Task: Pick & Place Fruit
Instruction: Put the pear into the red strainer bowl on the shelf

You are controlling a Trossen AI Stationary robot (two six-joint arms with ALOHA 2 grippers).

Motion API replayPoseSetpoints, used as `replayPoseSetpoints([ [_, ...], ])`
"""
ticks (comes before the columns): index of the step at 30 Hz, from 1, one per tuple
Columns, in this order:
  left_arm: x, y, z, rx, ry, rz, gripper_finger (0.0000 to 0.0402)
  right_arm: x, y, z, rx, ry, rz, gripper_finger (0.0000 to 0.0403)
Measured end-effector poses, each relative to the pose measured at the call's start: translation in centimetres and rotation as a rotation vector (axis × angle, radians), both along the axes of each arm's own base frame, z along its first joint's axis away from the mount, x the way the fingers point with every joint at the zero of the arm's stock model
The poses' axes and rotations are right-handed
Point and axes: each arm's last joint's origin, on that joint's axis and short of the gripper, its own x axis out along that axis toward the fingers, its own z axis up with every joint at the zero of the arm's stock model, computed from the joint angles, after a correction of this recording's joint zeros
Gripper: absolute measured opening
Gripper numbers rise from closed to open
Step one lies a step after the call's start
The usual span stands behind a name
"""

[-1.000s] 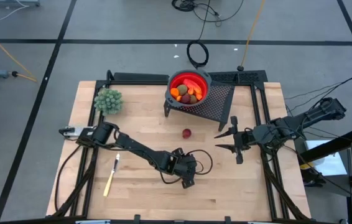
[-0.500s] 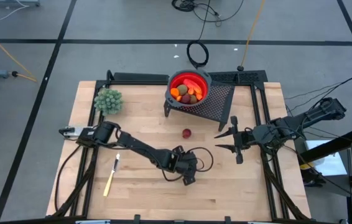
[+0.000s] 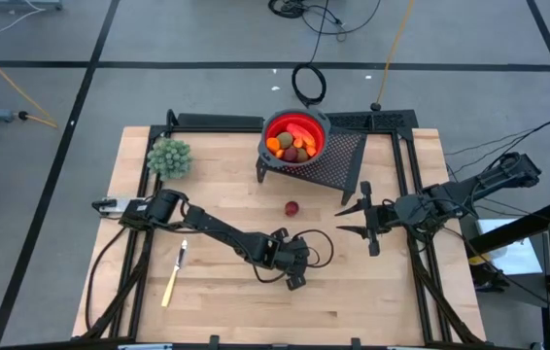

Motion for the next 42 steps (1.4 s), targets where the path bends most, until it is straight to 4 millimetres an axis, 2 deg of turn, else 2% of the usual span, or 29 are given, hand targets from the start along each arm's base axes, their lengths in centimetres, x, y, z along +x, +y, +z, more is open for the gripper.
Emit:
replayPoseSetpoints([
  [6, 0.0, 0.3, 0.5, -0.042, 0.007, -0.017, 0.0098, 0.0, 0.0, 0.0, -0.005, 0.0, 0.002, 0.013],
  [9, -0.2, 1.0, 1.8, -0.08, 0.014, -0.025, 0.0103, 0.0, 0.0, 0.0, -0.023, -0.002, 0.011, 0.013],
  [15, -0.7, 2.8, 8.1, -0.131, -0.124, -0.019, 0.0105, 0.0, 0.3, 0.2, -0.039, -0.017, 0.102, 0.013],
  [21, -2.5, 4.4, 14.0, -0.111, -0.251, -0.004, 0.0106, -0.2, 0.2, 0.5, -0.047, -0.046, 0.106, 0.013],
  [26, -4.0, 5.3, 17.8, -0.073, -0.354, 0.029, 0.0106, -0.2, 0.3, 1.4, -0.071, -0.131, 0.121, 0.013],
  [30, -4.9, 5.6, 20.4, -0.04, -0.46, 0.061, 0.0106, -0.1, 0.3, 2.4, -0.081, -0.23, 0.126, 0.013],
  [35, -5.1, 5.4, 22.7, 0.036, -0.625, 0.028, 0.0106, 0.1, 0.3, 3.4, -0.04, -0.337, 0.11, 0.013],
  [42, -4.7, 5.0, 24.7, 0.135, -0.807, -0.026, 0.0106, 0.1, -0.1, 4.8, 0.009, -0.474, 0.077, 0.013],
])
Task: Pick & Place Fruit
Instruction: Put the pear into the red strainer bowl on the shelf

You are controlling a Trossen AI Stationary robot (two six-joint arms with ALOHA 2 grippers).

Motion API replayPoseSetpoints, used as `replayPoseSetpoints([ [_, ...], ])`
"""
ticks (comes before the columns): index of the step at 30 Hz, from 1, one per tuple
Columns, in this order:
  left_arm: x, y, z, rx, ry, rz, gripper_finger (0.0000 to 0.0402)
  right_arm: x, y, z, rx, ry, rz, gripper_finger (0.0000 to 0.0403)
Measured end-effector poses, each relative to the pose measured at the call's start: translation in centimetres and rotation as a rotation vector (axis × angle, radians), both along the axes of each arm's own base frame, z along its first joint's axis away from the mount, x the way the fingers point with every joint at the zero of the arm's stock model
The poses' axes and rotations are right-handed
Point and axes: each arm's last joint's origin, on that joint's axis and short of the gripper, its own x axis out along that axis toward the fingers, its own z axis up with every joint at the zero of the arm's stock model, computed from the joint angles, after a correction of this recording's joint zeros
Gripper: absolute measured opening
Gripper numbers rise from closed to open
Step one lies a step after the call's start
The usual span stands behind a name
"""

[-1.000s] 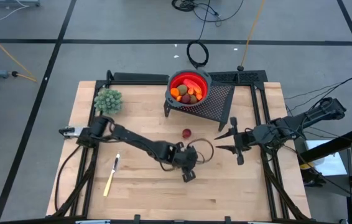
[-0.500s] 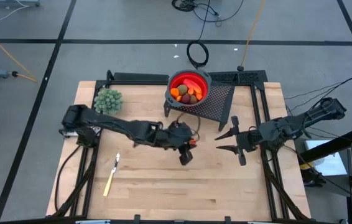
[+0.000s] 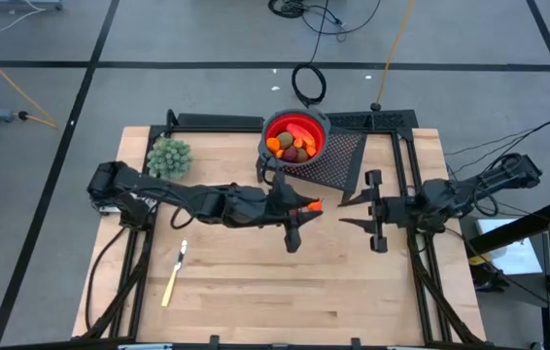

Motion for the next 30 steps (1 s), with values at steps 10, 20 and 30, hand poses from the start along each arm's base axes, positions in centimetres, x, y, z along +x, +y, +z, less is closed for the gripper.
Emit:
replayPoseSetpoints([
  [10, -0.1, -0.7, 0.9, 0.11, -0.071, 0.048, 0.0106, 1.1, -1.3, 0.8, 0.166, -0.104, 0.016, 0.0163],
  [20, -0.1, -0.6, 0.9, 0.132, -0.071, 0.077, 0.0106, 2.5, -2.5, 0.8, 0.204, -0.147, 0.018, 0.0193],
  [30, -0.1, -0.6, 0.9, 0.149, -0.068, 0.075, 0.0106, 4.4, -3.9, 0.0, 0.318, -0.119, 0.079, 0.0187],
])
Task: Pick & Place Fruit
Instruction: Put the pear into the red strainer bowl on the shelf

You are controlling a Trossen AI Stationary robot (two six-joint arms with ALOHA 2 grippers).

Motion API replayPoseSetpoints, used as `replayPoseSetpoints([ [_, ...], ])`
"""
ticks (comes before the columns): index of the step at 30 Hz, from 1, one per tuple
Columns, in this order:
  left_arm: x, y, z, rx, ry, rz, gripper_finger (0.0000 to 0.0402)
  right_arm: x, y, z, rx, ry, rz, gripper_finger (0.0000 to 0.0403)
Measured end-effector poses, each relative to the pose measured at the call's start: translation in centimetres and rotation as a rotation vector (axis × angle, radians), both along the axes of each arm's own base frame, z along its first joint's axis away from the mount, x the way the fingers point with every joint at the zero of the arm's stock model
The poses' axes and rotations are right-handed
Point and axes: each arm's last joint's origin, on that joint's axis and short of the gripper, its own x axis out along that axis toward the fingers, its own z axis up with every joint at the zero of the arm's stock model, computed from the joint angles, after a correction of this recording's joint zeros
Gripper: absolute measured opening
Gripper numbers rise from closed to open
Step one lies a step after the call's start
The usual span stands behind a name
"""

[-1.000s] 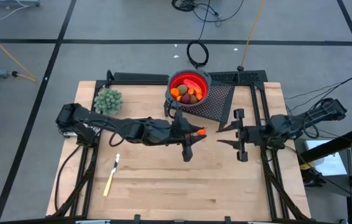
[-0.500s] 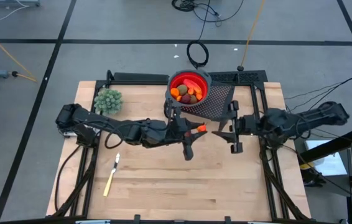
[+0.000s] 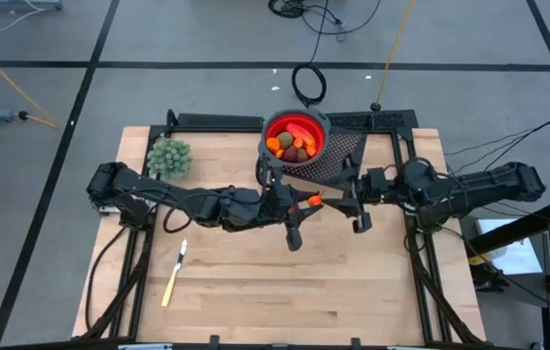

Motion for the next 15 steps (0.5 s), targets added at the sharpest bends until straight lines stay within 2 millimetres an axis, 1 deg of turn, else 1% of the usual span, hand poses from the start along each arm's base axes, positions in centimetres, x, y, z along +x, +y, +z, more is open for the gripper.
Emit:
replayPoseSetpoints([
  [7, 0.0, 0.02, -0.05, 0.007, 0.007, 0.0, 0.0106, 0.37, -0.41, -0.08, 0.042, -0.007, 0.023, 0.0169],
  [15, -0.01, 0.09, -0.07, 0.022, 0.012, 0.015, 0.0106, 0.82, -0.61, -0.43, 0.073, 0.012, 0.044, 0.0118],
])
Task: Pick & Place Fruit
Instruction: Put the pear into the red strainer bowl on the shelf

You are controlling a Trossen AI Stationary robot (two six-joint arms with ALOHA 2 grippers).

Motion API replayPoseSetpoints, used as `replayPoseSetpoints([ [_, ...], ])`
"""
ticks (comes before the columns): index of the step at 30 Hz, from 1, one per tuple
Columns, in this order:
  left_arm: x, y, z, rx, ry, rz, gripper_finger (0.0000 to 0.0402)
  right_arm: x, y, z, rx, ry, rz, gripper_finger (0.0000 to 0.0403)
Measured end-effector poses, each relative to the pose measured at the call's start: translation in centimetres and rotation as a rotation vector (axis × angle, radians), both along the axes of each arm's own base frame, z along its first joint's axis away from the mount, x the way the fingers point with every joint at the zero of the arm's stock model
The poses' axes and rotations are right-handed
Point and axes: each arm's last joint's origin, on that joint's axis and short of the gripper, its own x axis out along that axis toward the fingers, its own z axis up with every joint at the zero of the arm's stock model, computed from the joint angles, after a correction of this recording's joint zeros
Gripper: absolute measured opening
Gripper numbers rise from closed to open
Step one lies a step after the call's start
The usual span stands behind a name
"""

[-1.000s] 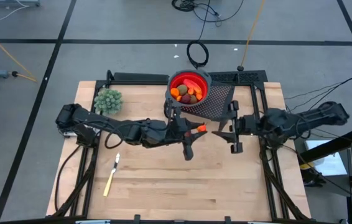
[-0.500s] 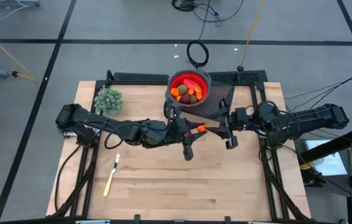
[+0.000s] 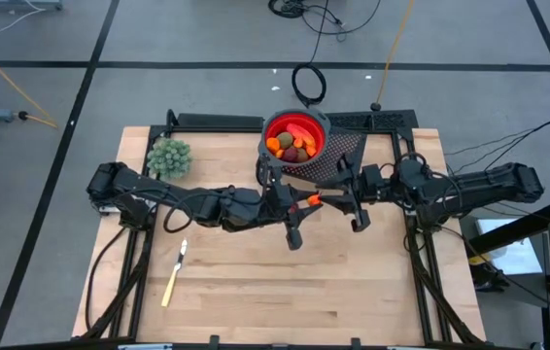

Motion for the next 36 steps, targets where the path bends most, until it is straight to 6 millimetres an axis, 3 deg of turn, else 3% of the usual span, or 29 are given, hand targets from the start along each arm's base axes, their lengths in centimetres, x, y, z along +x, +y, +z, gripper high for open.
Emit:
replayPoseSetpoints([
  [18, 0.0, 0.0, -0.07, 0.003, 0.007, 0.002, 0.0106, -0.03, 0.14, 0.02, -0.02, -0.005, 0.044, 0.0007],
  [36, -0.01, 0.05, -0.19, 0.007, 0.02, 0.011, 0.011, -0.01, 0.13, -0.05, -0.02, 0.004, 0.041, 0.0001],
])
